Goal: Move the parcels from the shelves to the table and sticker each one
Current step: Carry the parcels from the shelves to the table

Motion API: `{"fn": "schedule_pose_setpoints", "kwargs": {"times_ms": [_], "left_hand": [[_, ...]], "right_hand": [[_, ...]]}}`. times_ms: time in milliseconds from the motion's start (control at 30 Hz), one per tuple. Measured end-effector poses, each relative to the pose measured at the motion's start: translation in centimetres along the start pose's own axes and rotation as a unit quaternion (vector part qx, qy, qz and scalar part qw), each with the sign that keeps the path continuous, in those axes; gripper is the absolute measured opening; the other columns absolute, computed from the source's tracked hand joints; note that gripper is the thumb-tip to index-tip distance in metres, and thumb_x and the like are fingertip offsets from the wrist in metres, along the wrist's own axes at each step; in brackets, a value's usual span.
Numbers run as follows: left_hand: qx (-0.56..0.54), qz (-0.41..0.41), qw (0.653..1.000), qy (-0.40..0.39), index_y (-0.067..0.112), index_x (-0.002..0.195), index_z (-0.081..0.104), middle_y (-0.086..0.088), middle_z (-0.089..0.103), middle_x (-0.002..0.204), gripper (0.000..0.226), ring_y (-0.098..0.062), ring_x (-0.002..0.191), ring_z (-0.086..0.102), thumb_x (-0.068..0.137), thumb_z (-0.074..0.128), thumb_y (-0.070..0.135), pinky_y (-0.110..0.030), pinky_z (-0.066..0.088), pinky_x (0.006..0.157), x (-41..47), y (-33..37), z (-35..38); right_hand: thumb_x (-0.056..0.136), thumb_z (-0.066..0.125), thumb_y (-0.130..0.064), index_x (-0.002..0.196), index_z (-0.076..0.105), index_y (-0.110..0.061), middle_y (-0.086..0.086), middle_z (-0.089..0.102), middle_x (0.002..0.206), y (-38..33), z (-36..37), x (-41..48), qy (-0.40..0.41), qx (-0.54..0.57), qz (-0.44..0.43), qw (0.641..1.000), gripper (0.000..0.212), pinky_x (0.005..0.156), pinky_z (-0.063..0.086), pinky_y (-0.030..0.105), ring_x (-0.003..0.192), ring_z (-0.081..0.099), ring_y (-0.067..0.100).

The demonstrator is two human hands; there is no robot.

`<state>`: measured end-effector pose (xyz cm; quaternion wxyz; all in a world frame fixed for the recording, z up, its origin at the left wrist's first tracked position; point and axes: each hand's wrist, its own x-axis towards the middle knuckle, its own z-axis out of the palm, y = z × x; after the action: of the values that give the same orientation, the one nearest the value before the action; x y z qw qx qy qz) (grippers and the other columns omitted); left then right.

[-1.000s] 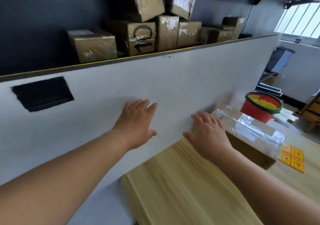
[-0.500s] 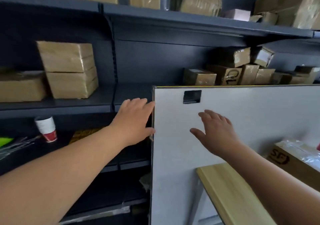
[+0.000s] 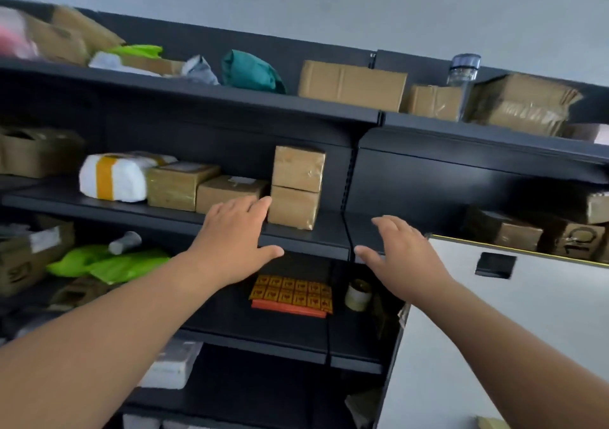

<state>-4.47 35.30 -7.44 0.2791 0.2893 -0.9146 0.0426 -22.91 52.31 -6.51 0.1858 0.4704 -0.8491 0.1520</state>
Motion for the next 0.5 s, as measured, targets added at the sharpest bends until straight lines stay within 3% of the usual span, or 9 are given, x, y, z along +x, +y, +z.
{"fn": "schedule_pose_setpoints", "kwargs": {"times_ms": [233,500], "left_hand": [[-0.028,-0.064,0.997,0.024,0.019,0.151,0.012,-0.002,0.028,0.154,0.093,-0.021,0.14,0.028,0.082,0.06,0.058,-0.038,0.028,0.113,2.6,-4.2,-0.6],[-0.08,-0.103,0.991,0.019,0.021,0.152,0.007,-0.005,0.026,0.155,0.098,-0.023,0.139,0.031,0.081,0.065,0.054,-0.037,0.034,0.108,12.1,-5.9,3.2]], "right_hand": [[0.093,0.049,-0.052,0.148,0.027,-0.018,0.001,0.033,0.151,-3.0,1.1,5.2,0.011,0.062,-0.026,0.998,0.069,0.108,0.032,0.035,0.137,0.033,0.021],[0.093,0.05,-0.052,0.15,0.02,-0.017,0.002,0.025,0.156,-1.5,4.5,15.1,0.005,0.142,-0.007,0.99,0.073,0.105,0.036,0.035,0.137,0.035,0.022]]}}
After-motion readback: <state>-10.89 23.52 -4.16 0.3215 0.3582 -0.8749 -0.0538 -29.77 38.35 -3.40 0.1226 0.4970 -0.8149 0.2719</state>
